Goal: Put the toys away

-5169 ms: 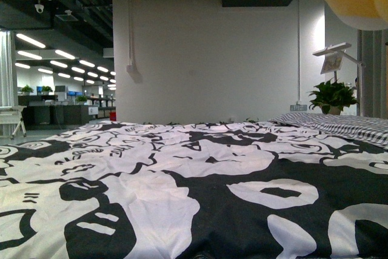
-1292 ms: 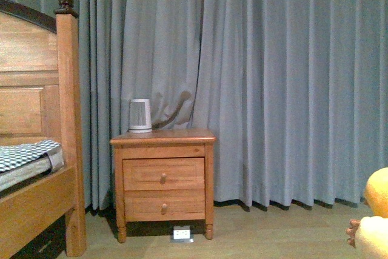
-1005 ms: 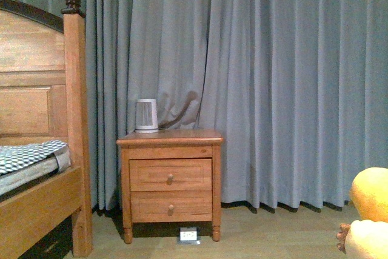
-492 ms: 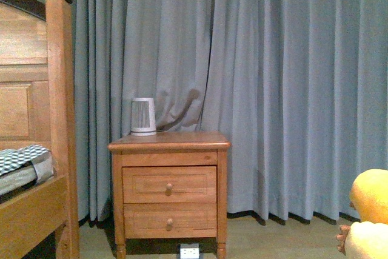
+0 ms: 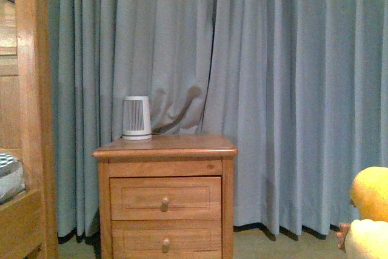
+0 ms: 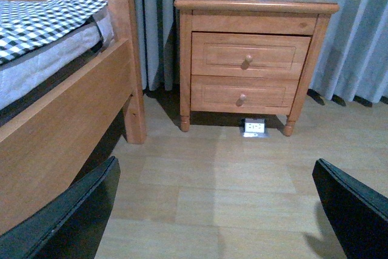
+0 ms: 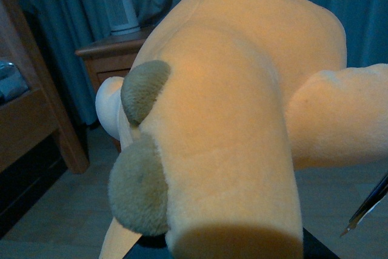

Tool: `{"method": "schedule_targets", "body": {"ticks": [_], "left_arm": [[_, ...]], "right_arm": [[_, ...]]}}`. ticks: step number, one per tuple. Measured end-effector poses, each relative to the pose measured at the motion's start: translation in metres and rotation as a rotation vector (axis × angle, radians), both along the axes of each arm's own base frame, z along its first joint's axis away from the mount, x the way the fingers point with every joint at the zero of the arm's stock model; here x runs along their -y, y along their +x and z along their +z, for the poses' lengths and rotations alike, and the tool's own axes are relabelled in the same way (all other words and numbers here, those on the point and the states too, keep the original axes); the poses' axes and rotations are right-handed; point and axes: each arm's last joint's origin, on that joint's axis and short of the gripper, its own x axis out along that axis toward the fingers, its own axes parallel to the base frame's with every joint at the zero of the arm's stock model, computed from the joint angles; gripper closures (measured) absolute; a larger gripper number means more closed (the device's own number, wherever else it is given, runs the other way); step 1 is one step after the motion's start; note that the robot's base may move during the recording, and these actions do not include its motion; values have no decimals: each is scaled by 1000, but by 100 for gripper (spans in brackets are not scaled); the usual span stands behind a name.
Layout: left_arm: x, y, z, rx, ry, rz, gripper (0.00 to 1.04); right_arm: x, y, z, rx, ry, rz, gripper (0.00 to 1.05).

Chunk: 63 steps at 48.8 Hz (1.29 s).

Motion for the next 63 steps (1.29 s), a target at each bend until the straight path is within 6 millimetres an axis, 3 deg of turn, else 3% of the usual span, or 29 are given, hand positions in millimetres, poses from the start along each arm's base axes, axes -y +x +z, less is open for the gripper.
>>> {"method": "schedule_targets", "body": {"ticks": [63], "left_arm": [[0,0,0,1,0,2,6]], "right_arm": [[0,0,0,-1,3,-1,85]]}}
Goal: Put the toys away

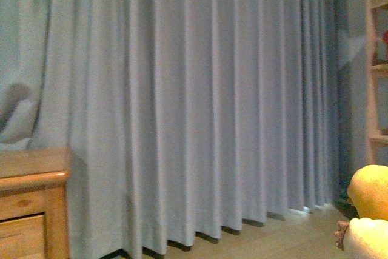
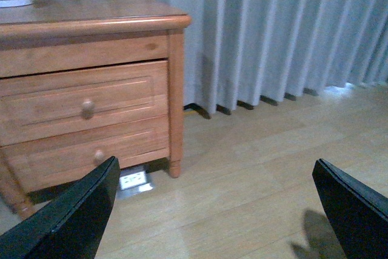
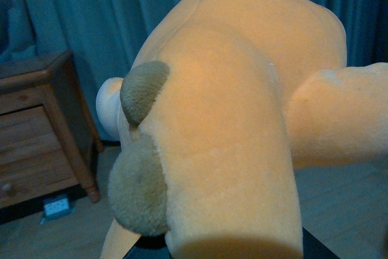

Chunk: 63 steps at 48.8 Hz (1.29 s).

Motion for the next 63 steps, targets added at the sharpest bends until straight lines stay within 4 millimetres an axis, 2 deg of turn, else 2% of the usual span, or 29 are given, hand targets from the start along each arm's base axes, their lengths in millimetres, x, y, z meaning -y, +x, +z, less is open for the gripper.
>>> {"method": "schedule_targets", "body": {"ticks": [63], "left_arm": [[0,0,0,0,0,1,6]], "right_arm": [[0,0,0,0,0,-1,85]]}}
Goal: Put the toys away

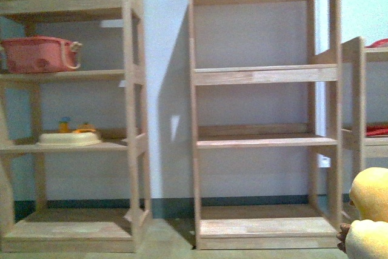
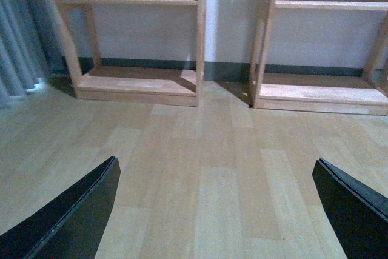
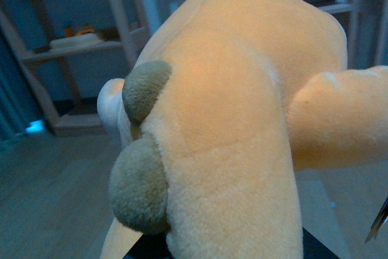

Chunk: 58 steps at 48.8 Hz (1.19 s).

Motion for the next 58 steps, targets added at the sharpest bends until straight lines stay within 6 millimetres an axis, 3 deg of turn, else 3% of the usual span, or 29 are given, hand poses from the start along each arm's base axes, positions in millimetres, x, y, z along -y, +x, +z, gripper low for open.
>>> {"method": "schedule_targets", "body": {"ticks": [58], "left_arm": [[0,0,0,0,2,-1,6]], "right_arm": [[0,0,0,0,0,1,85]]}}
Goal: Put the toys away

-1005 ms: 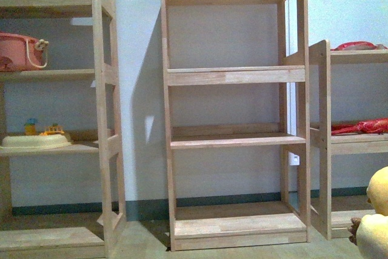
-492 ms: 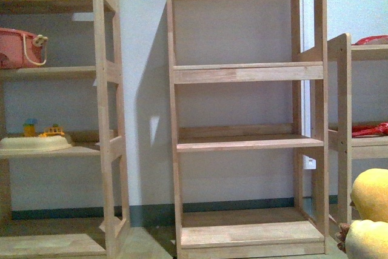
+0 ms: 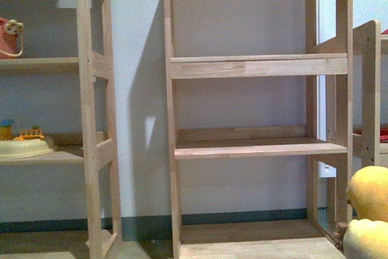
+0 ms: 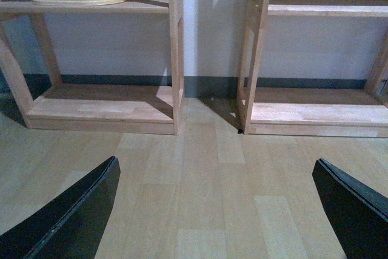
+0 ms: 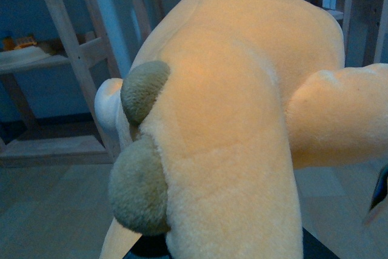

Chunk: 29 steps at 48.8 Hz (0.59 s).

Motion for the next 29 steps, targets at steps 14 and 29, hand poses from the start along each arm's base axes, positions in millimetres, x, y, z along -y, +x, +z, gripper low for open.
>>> {"method": "schedule_targets", "body": {"ticks": [14,29], "left_arm": [[0,0,0,0,0,0,6],[0,0,0,0,0,1,6]], "right_arm": [[0,0,0,0,0,-1,85],[0,0,0,0,0,-1,85]]}}
